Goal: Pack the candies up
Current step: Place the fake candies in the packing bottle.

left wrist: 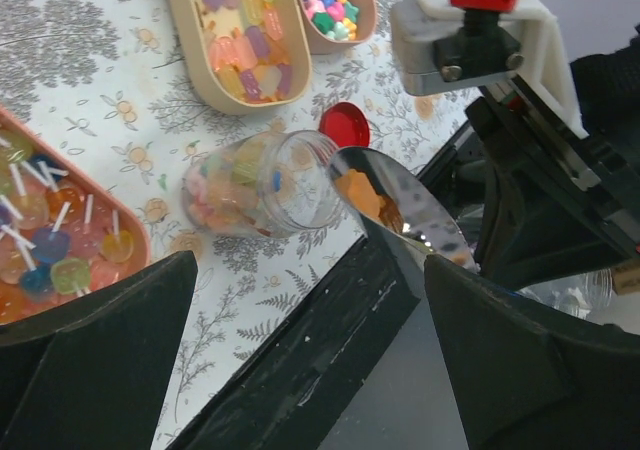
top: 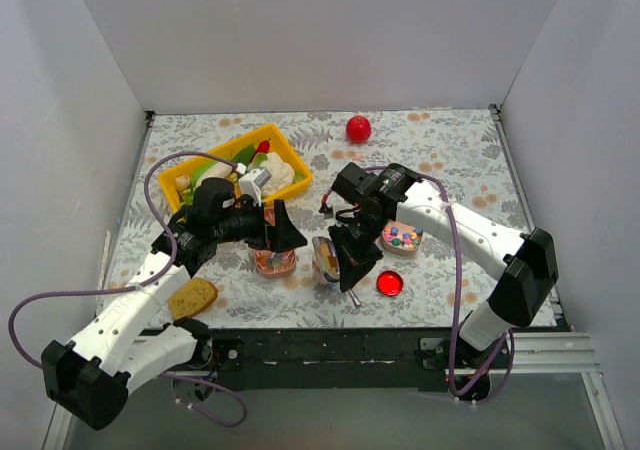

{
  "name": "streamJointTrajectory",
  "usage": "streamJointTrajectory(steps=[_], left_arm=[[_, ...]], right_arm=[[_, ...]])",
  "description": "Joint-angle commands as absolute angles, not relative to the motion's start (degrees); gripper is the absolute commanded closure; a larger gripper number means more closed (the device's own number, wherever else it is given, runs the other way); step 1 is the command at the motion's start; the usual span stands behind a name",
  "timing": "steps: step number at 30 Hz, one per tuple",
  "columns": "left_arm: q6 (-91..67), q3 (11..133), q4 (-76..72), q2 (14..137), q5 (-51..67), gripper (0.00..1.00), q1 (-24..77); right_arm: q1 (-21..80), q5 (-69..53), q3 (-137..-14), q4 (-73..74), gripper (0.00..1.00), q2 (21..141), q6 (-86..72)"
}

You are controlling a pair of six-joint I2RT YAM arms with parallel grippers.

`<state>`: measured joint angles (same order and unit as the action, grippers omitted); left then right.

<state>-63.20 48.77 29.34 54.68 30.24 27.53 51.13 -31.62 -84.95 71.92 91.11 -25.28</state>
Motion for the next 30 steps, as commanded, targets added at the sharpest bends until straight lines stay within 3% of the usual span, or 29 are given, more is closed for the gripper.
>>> streamJointTrajectory(steps=[1,11,30], left_arm=[[-63.7,48.7,25.5,55.0,30.5,0.02,30.9],[-65.7,45.4,21.6,58.5,25.1,0.02,38.1],[-66.2,42.5,19.8,60.4,20.1,0.02,39.2]], right_arm=[[51.4,-33.8,-85.4,71.5,0.99,90.7,-24.7],[51.4,-34.0,-88.7,73.4,0.99,92.8,-24.3],[44.1,-44.3,-84.9,74.8,0.99,90.2,-27.5]])
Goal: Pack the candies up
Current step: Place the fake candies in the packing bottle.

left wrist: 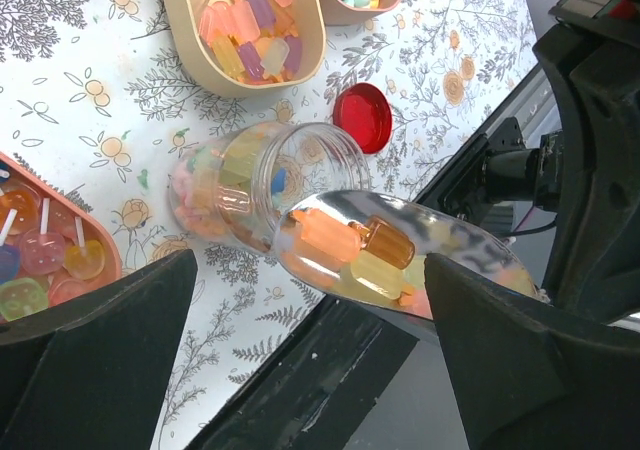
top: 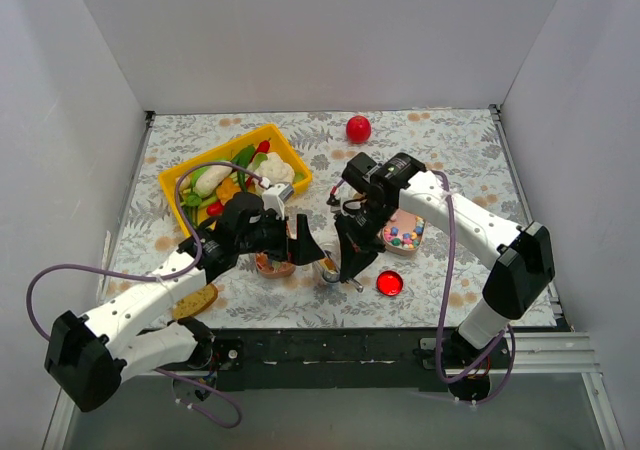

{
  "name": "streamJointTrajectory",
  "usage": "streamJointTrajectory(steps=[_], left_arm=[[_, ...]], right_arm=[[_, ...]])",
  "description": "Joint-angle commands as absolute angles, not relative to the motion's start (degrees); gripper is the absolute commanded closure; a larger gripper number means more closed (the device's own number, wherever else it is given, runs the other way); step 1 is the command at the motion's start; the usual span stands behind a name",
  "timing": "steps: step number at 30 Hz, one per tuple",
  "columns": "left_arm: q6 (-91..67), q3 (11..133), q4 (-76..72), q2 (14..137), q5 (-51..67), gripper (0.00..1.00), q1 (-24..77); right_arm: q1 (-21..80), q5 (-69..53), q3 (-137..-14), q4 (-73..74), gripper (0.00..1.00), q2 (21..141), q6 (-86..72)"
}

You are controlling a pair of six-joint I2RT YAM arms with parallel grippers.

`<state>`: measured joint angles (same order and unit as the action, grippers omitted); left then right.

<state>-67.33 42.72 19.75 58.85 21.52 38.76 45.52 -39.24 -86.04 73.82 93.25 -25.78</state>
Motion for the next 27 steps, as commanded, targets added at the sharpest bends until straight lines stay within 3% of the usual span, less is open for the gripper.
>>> streamJointTrajectory(steps=[1,27], left_arm=[[-66.1,42.7,19.8,60.8,20.1,0.02,39.3],[-65.7,44.9,18.8,62.1,19.2,0.02,41.2]], right_arm=[[43.5,-44.6,-84.6,74.7,0.99,90.0,-27.7],[35.6,-55.6,-79.5,69.9,0.99,85.5,-40.8]])
